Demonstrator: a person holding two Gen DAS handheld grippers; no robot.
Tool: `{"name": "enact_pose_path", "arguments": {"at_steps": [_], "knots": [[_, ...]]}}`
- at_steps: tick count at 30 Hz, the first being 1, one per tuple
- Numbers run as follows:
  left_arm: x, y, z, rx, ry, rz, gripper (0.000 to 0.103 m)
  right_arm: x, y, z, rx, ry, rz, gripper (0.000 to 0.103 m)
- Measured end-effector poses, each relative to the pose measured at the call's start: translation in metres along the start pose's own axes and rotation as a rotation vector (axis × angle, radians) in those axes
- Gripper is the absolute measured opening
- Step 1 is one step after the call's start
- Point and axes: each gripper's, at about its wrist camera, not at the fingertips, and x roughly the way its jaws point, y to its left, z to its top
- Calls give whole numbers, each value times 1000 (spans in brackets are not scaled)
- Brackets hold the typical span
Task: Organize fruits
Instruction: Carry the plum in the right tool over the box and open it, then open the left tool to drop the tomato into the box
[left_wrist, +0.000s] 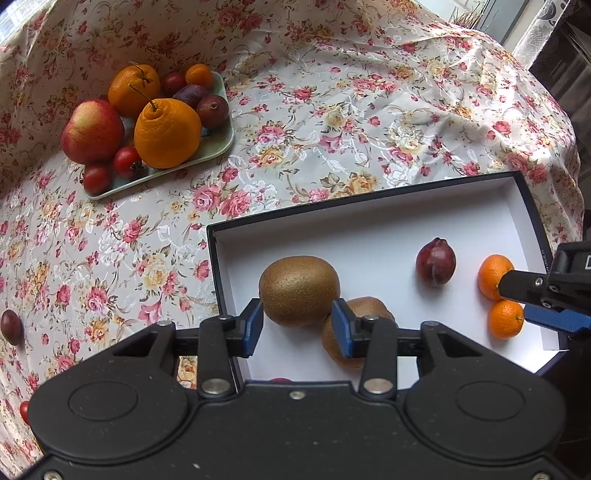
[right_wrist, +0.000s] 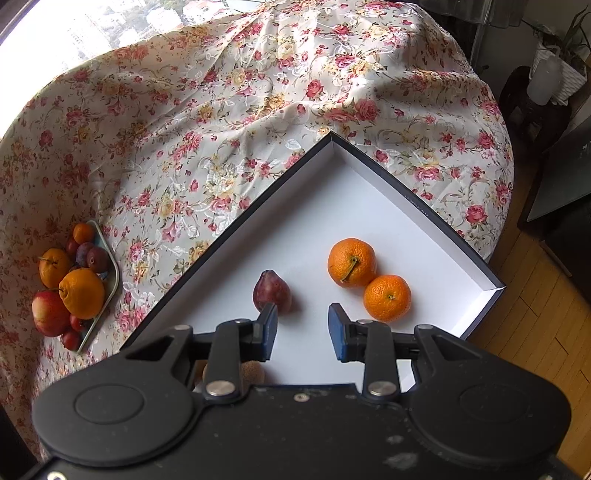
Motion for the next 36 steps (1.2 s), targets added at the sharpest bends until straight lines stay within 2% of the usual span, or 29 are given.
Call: {"name": "enact_pose_path", "arguments": {"at_steps": [18, 36], "knots": [[-10, 25, 1, -38, -7, 19, 50, 10, 24, -10, -39, 54, -50, 34], [-26, 94, -1, -135, -8, 49, 50, 23, 88, -41, -103, 126, -72, 34]]}}
